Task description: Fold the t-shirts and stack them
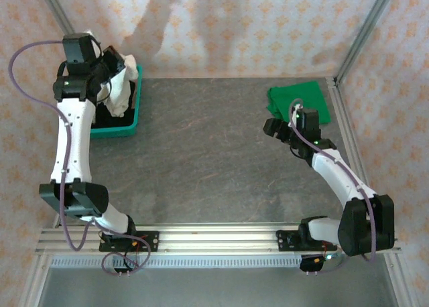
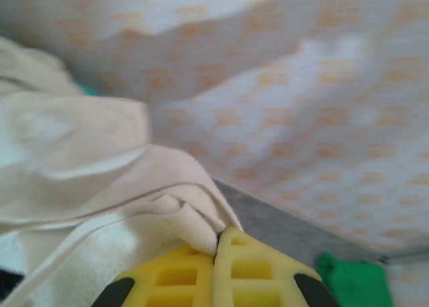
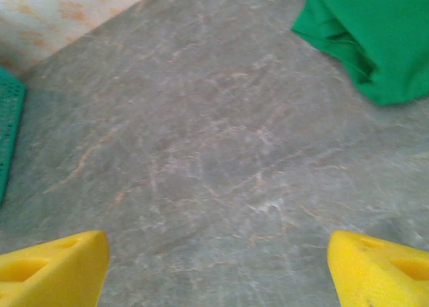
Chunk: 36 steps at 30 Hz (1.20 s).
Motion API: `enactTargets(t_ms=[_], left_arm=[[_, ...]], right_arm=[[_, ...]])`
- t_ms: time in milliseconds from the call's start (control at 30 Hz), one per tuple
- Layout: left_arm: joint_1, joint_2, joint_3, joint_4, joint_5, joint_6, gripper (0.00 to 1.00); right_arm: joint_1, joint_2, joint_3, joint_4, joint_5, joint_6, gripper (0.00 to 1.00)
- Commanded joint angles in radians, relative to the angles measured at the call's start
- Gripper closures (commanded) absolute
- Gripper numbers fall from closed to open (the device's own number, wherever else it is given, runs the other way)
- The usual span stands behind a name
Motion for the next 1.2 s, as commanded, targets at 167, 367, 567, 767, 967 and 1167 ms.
enactTargets(t_ms=[167,367,567,767,967,1167], left_arm=[[-0.299,-0.057,0.343,0.006,0.095,-0.06,1.0],[-0.325,0.042,0.501,0.001,0.087,-0.12,1.0],[-0.327,0.23,0.766,0.076,0.154,-0.26,1.0],[-0.383,0.339,0.968,0.108,0.204,-0.344,1.0],[-0.466,0.298,0.839,0.236,0.216,-0.333,1.0],[-0.459,0.326,0.698,0.11,0.176,-0.232,0.71]], right_arm=[[0.059,-0.052,0.108,0.106,-0.077,0.019,0.15],[0.059,-0.111,0.113,0.103,-0.08,0.009,0.15],[0.059,-0.176,0.106,0.065,-0.037,-0.028,0.13],[0.059,-0.243,0.068,0.071,0.031,-0.049,0.09],[0.059,-0.273,0.011,0.147,-0.02,-0.056,0.08],[0.058,-0.245,-0.043,0.199,-0.04,-0.028,0.08]])
